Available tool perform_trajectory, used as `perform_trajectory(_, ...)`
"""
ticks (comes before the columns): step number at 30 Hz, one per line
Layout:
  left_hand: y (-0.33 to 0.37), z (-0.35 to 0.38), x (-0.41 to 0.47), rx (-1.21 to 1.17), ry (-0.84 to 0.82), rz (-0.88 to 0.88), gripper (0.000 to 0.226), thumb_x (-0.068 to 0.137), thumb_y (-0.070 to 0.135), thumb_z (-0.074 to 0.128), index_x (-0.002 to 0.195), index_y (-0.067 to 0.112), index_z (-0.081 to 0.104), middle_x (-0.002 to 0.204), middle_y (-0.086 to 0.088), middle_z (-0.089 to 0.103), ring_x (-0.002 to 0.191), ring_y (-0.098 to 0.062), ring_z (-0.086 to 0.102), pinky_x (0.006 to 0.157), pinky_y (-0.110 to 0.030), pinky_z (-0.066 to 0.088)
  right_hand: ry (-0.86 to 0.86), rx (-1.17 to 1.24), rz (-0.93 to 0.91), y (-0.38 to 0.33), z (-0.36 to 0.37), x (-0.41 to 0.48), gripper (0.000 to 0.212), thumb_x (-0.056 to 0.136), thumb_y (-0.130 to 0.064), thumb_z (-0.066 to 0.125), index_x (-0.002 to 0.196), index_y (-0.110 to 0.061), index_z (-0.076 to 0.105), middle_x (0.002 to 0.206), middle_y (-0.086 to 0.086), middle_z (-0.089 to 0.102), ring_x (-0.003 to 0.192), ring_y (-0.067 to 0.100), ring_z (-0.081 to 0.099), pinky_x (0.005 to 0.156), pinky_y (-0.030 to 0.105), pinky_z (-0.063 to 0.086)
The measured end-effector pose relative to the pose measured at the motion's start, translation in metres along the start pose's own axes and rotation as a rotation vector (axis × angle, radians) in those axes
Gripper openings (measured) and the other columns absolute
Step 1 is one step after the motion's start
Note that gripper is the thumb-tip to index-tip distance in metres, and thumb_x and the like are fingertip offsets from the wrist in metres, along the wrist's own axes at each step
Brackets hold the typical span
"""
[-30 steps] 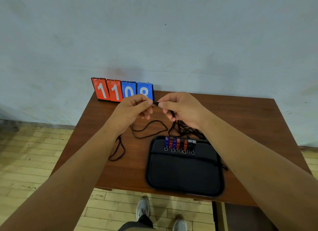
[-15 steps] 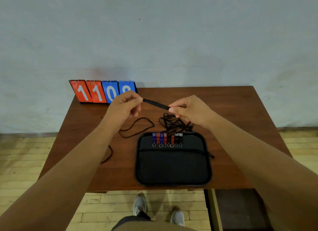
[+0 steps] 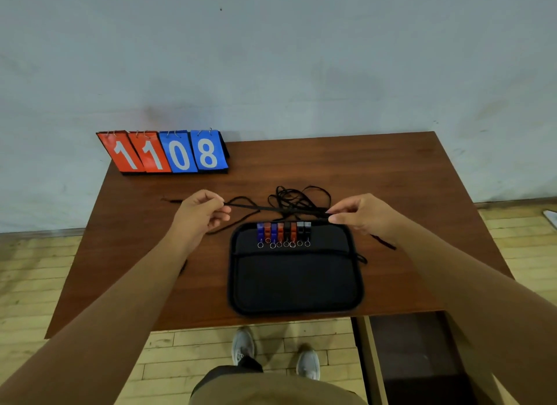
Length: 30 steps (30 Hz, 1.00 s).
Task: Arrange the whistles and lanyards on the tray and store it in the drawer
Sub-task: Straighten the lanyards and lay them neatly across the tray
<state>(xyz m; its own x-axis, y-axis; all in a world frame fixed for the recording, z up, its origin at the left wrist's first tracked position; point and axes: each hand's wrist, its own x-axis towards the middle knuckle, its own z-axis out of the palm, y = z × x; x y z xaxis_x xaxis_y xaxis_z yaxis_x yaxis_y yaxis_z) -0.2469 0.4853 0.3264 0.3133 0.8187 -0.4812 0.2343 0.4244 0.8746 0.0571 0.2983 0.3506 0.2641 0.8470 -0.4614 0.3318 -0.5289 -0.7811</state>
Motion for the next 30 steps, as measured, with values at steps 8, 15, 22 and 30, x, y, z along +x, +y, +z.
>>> perform_trajectory(8, -0.061, -0.015, 0.021, 0.252, 0.034, -0.025, 0.013, 0.099, 0.006, 0.056, 0.095, 0.009, 0.068, 0.09, -0.018, 0.074, 0.066, -0.017, 0.068, 0.055, -0.023, 0.045, 0.048, -0.282, -0.018, 0.042, 0.012, 0.014, 0.017, 0.098, -0.028, 0.064, 0.103, -0.019, 0.078, 0.074, 0.003, 0.073, 0.056, 0.015, 0.062, 0.057, 0.019, 0.046)
perform_trajectory(15, -0.101, -0.023, 0.025, 0.81, 0.0, 0.051, 0.008, 0.096, 0.021, 0.063, 0.095, 0.025, 0.07, 0.094, 0.005, 0.068, 0.089, -0.016, 0.062, 0.072, -0.029, 0.045, 0.032, -0.443, 0.068, 0.098, 0.027, 0.022, 0.019, 0.102, -0.016, 0.054, 0.114, -0.018, 0.069, 0.09, -0.006, 0.072, 0.069, -0.001, 0.059, 0.06, 0.013, 0.04)
perform_trajectory(22, -0.138, -0.01, 0.03, 1.021, -0.02, 0.152, 0.012, 0.094, 0.02, 0.063, 0.1, 0.025, 0.073, 0.099, 0.005, 0.062, 0.089, -0.008, 0.052, 0.081, -0.022, 0.035, 0.051, -0.621, 0.157, 0.147, 0.053, 0.033, 0.012, 0.103, -0.02, 0.053, 0.105, -0.018, 0.064, 0.089, -0.002, 0.067, 0.072, 0.014, 0.063, 0.062, 0.032, 0.053)
perform_trajectory(30, -0.163, -0.006, 0.048, 1.181, -0.031, 0.289, 0.011, 0.088, 0.02, 0.071, 0.098, 0.022, 0.076, 0.093, -0.001, 0.068, 0.095, -0.027, 0.061, 0.085, -0.04, 0.047, 0.155, -0.838, 0.065, 0.168, 0.067, 0.045, 0.018, 0.101, -0.014, 0.054, 0.111, -0.015, 0.068, 0.104, 0.005, 0.062, 0.103, 0.03, 0.053, 0.088, 0.041, 0.044)
